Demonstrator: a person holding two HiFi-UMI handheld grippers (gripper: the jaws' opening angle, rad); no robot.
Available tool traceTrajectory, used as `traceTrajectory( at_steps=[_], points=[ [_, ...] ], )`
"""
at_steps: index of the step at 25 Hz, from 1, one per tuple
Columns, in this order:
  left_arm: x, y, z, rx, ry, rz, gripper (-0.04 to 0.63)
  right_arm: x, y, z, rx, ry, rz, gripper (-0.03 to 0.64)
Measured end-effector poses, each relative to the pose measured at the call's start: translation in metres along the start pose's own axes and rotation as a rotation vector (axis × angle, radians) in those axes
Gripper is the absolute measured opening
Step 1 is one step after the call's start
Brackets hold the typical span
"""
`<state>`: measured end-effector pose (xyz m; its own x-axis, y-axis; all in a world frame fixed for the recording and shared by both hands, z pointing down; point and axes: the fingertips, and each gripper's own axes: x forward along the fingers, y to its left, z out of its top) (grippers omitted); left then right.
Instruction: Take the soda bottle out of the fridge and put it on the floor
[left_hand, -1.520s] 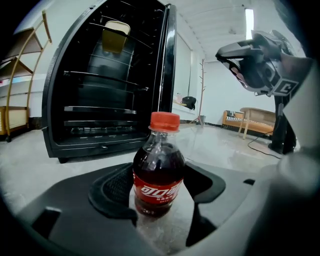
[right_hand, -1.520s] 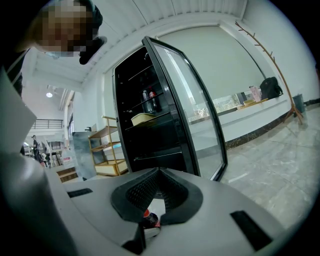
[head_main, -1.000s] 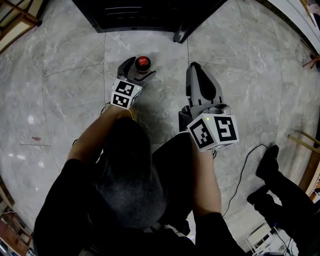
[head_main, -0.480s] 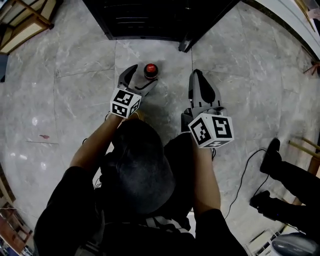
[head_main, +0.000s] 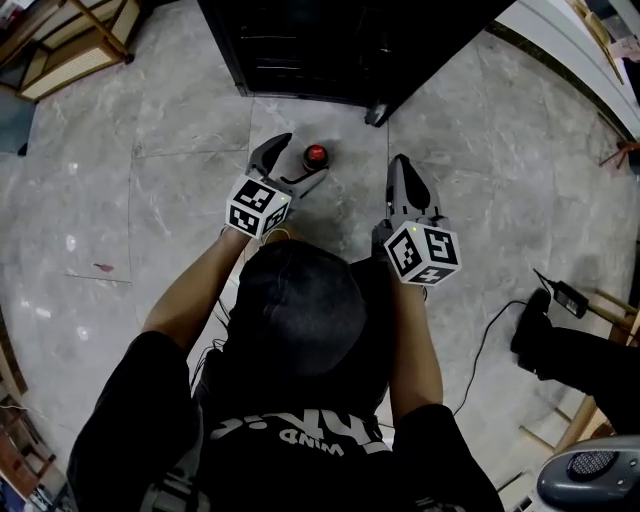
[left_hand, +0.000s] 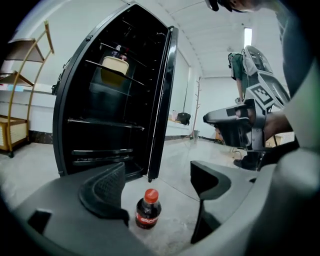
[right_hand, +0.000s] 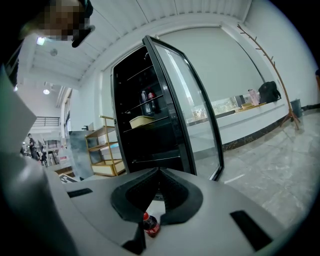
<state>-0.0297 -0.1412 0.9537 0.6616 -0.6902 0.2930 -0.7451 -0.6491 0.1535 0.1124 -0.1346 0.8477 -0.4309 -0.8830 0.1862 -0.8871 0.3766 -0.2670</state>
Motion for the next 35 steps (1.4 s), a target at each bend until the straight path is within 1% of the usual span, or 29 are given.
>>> traceTrajectory(
  at_steps=[5,8,11,16,18,20,24,27,31,35],
  points=[
    [-0.010,-0.006,0.052,0.017,-0.001,-0.038,0.402,-0.001,0.002,0.045,0.005,0.007,-0.004,0.023],
    [-0.022,-0.004,0.090,0.011,0.006,-0.028,0.402,0.000,0.010,0.076,0.013,0.031,-0.001,0.023],
    [-0.040,-0.004,0.137,0.002,0.017,-0.019,0.402,-0.003,0.027,0.114,0.030,0.055,0.007,0.023],
    [-0.079,-0.018,0.233,-0.014,0.026,-0.003,0.402,-0.019,0.056,0.195,0.068,0.093,0.015,0.023],
    [-0.095,-0.027,0.275,-0.028,0.031,-0.010,0.402,-0.028,0.067,0.233,0.073,0.109,0.013,0.023],
    [-0.111,-0.038,0.321,-0.023,0.034,-0.023,0.400,-0.038,0.079,0.273,0.066,0.128,0.009,0.023],
    [-0.145,-0.057,0.415,-0.006,0.038,-0.057,0.402,-0.063,0.103,0.353,0.065,0.156,-0.026,0.023],
    [-0.166,-0.068,0.481,-0.021,0.035,-0.069,0.402,-0.081,0.115,0.411,0.096,0.152,-0.064,0.023],
    [-0.186,-0.088,0.548,-0.037,0.034,-0.095,0.400,-0.097,0.130,0.467,0.115,0.148,-0.081,0.023],
    [-0.197,-0.083,0.594,-0.038,0.012,-0.099,0.400,-0.092,0.151,0.504,0.102,0.143,-0.064,0.023]
  ],
)
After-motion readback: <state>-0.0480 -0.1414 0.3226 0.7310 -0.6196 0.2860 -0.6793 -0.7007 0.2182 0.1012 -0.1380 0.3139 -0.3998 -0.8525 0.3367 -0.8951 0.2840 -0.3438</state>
